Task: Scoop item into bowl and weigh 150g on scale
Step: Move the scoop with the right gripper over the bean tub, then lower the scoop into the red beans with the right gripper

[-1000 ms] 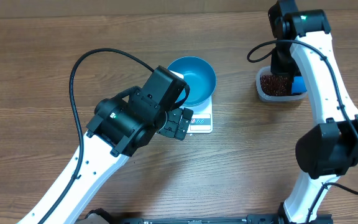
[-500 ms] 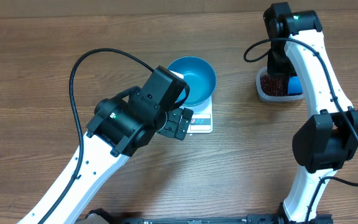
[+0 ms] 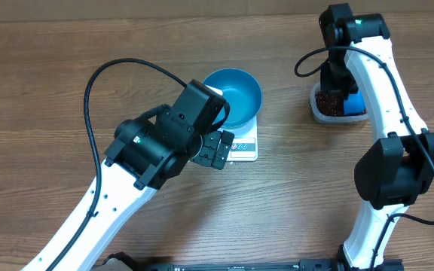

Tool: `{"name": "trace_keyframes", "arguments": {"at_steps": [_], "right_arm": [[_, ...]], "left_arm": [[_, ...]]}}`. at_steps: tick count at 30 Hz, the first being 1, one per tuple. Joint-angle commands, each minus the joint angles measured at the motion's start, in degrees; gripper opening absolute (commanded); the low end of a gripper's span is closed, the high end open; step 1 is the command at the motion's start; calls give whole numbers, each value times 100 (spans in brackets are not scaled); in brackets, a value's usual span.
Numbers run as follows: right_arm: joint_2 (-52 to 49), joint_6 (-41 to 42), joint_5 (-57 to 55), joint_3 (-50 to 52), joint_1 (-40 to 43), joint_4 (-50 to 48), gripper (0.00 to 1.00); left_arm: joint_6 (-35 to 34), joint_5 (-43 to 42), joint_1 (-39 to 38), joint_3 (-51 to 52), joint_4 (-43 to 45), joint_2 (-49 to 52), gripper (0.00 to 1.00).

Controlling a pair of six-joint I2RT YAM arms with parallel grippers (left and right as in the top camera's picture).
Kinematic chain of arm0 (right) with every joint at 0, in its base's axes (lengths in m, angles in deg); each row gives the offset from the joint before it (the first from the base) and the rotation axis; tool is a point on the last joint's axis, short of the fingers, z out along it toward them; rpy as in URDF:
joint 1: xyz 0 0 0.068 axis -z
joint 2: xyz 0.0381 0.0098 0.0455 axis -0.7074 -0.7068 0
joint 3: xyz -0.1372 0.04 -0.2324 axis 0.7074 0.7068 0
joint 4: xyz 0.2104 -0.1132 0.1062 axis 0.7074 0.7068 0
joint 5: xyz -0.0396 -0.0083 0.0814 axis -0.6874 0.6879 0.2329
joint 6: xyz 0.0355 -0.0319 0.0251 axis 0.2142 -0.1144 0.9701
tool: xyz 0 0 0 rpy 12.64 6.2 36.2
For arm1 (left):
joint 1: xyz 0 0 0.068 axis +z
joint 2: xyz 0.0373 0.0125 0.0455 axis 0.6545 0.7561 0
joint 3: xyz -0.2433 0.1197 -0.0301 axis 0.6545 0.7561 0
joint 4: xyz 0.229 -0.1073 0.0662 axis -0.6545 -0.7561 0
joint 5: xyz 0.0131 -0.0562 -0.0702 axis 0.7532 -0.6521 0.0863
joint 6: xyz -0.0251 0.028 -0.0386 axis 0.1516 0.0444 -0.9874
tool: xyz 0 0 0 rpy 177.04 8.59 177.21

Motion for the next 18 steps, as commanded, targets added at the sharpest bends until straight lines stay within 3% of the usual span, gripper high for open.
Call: {"name": "trace_keyframes", "arguments": {"at_steps": [1, 9, 18], "right_arm": [[-55, -216, 514, 52, -24, 28, 4], [-52, -627, 1163, 52, -22, 28, 4], [-55, -422, 748, 83, -4, -44, 4]], "left_arm": [[111, 37, 17, -118, 0, 7, 100], [111, 37, 17, -118, 0, 7, 100], [111, 35, 17, -118, 0, 7, 100]]}}
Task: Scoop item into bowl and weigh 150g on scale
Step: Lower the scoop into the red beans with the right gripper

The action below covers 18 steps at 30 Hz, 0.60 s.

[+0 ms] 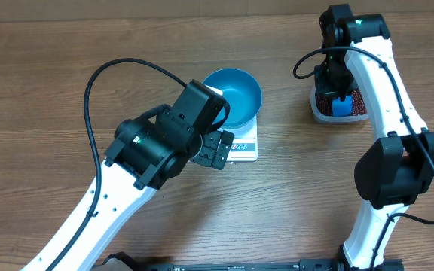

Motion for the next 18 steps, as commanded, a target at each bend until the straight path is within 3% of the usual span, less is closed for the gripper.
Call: {"name": "trace_keyframes", "arguments": {"at_steps": [1, 18], "right_arm": [[-39, 11, 107, 138, -11, -59, 4], [-37, -730, 1661, 516, 2, -459, 4]], "left_arm": [[111, 35, 17, -118, -2, 7, 100], [111, 35, 17, -118, -2, 7, 100]]}}
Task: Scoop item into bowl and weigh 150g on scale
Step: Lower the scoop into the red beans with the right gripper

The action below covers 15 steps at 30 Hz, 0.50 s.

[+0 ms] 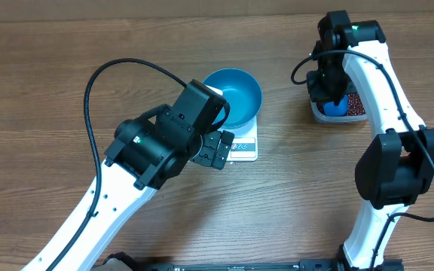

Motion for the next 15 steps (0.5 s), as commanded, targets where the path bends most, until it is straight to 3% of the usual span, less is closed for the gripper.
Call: {"name": "trace_keyframes", "arguments": {"at_steps": [1, 8, 15], "right_arm": [[-39, -212, 850, 48, 4, -46, 4], [-37, -378, 1480, 44, 354, -70, 4], [-37, -1091, 2813, 44, 940, -153, 4]], "left_arm": [[111, 35, 17, -118, 0, 7, 100], [111, 35, 17, -118, 0, 7, 99], [111, 35, 17, -118, 0, 7, 100]]}}
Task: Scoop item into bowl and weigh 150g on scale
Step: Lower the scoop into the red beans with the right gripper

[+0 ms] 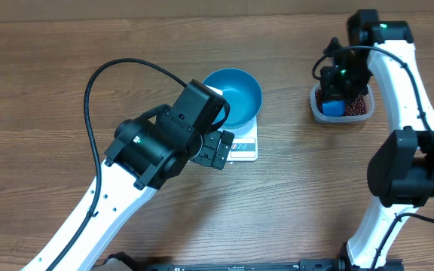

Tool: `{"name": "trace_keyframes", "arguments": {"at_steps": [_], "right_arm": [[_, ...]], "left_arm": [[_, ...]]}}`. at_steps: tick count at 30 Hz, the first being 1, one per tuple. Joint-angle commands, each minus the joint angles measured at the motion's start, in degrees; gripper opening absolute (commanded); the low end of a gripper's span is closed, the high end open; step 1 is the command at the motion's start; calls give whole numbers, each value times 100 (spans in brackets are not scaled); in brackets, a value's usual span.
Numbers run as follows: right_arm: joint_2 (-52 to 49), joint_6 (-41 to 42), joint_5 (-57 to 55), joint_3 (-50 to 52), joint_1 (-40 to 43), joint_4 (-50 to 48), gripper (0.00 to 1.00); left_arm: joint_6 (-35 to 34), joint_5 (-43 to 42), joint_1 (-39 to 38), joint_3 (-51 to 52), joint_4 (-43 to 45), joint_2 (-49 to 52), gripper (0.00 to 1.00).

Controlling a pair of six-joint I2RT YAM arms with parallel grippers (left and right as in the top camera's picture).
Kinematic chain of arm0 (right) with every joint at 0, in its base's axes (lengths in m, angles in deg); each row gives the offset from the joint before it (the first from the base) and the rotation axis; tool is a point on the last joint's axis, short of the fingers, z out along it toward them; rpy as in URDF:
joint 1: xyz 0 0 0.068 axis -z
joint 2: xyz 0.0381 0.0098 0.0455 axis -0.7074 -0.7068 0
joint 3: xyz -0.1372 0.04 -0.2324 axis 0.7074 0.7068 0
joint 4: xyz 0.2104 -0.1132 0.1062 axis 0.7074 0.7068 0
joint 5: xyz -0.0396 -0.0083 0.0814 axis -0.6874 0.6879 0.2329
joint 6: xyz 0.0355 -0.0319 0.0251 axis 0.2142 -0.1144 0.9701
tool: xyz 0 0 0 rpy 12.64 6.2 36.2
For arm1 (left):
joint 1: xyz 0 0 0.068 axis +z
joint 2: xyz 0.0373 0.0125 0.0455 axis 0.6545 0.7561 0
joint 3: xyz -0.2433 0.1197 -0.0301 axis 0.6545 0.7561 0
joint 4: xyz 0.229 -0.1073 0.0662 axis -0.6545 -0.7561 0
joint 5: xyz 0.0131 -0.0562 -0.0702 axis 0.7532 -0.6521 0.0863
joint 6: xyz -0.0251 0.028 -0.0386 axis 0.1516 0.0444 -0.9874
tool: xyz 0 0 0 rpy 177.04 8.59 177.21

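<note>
A blue bowl [236,94] stands on the small white scale [246,147] at mid-table. At the right, a clear container of dark red beans [355,109] holds a blue scoop [332,108] in its left part. My right gripper [337,84] hangs over that container, shut on the scoop's handle, and hides much of the beans. My left gripper [218,148] rests low by the scale's front left corner. Its black fingers are together with nothing between them. The inside of the bowl shows only blue.
The left arm's black wrist and white forearm [153,143] run from the scale down to the lower left. The right arm [405,113] stands along the right edge. Black cables loop above both arms.
My right arm's wrist and upper link now stand further right, over the container's right side. The blue scoop is still in the left part of the container. The left arm has not moved.
The right gripper stood over the bean container with the blue scoop at its right side. Then the scoop was at the container's middle, then at its left. Now the wrist is further right with the scoop still low in the beans. The left arm, bowl and scale kept still.
</note>
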Motion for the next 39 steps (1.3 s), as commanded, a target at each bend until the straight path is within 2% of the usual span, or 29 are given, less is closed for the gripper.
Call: {"name": "trace_keyframes", "arguments": {"at_steps": [1, 23, 32, 39], "right_arm": [[-35, -426, 1161, 44, 179, -105, 4], [-37, -920, 1714, 66, 1169, 48, 4], [-37, -1027, 1836, 739, 1211, -286, 4], [-37, -1029, 2159, 774, 1401, -223, 4]], "left_arm": [[111, 37, 17, -118, 0, 7, 100], [111, 37, 17, -118, 0, 7, 100], [111, 37, 13, -118, -2, 7, 100], [111, 35, 13, -118, -4, 7, 100]]}}
